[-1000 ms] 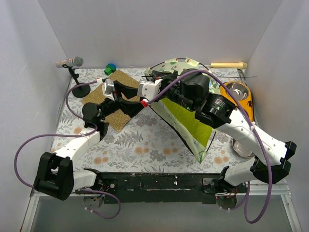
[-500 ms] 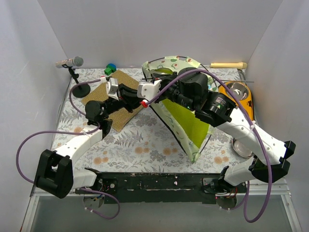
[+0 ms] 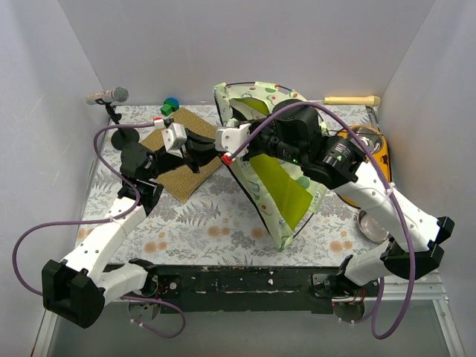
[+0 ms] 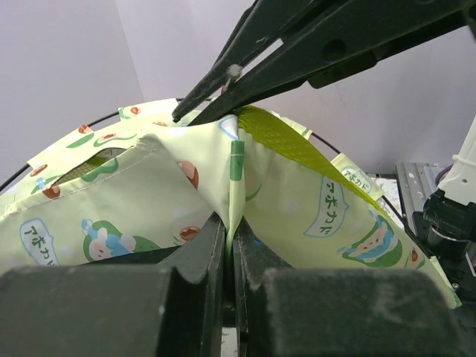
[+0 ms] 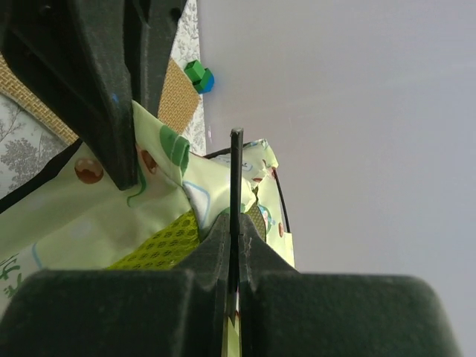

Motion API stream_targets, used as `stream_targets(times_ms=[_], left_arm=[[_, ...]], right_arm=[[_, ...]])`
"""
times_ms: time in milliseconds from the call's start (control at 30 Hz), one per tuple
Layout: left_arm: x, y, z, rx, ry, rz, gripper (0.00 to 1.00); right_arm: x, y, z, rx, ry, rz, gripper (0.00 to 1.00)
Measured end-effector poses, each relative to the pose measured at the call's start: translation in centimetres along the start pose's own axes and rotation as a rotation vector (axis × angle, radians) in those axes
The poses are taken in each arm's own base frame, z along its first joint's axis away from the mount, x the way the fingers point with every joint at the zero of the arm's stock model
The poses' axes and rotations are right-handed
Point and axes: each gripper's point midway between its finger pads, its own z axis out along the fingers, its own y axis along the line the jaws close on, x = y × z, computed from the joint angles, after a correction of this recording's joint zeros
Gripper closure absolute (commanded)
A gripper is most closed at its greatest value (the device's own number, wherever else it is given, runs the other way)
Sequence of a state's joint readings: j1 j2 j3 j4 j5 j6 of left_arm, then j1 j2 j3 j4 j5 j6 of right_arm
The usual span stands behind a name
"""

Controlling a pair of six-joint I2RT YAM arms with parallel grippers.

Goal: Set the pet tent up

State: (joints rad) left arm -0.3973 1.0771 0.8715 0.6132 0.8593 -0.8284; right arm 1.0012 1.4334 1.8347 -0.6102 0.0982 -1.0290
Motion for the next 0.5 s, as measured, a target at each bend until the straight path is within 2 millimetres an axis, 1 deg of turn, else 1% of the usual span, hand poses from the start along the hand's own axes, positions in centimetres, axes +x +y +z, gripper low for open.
stream_targets(times_ms=[67, 267, 367, 500], left_arm=[[0.4, 0.1, 0.0, -0.003, 0.024, -0.006, 1.00], [1.6, 0.0, -0.3, -0.001, 0.084, -0.024, 1.00], [1.6, -0.3, -0.6, 0.002, 0.101, -0.025, 1.00], [1.0, -1.0, -1.0, 0.010, 0.109, -0.027, 1.00]], right_arm=[[-0.1, 0.3, 0.0, -0.015, -0.011, -0.011, 0.99], [0.5, 1.9, -0.5, -0.072, -0.009, -0.054, 0.99], [0.7, 2.0, -0.5, -0.078, -0.001, -0.068, 0.99], [1.2, 2.3, -0.3, -0.085, 0.015, -0.082, 0.99]])
